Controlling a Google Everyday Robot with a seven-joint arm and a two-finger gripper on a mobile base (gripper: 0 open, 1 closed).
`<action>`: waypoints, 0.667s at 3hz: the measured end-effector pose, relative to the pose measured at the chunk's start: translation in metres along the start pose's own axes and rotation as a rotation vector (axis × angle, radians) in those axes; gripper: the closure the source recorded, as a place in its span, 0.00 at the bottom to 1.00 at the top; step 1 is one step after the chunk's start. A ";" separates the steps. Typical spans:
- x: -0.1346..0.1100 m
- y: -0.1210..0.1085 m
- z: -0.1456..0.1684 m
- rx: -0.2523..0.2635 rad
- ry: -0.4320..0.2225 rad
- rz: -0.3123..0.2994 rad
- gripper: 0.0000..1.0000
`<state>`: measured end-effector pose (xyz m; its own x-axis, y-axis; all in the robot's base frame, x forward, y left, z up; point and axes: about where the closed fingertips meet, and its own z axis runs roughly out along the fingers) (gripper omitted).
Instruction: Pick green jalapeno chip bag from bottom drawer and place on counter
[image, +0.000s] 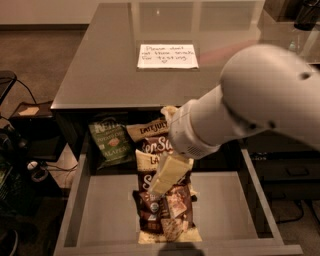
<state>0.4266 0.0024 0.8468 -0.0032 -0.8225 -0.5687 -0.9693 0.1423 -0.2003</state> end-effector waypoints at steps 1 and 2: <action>-0.009 -0.002 0.048 0.019 -0.002 -0.035 0.00; -0.013 -0.012 0.095 0.030 -0.001 -0.041 0.00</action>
Offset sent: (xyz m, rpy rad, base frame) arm 0.0628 0.0956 -0.1090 -0.0099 -0.0540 0.0088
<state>0.4617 0.0638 0.7805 0.0367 -0.8274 -0.5604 -0.9608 0.1250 -0.2474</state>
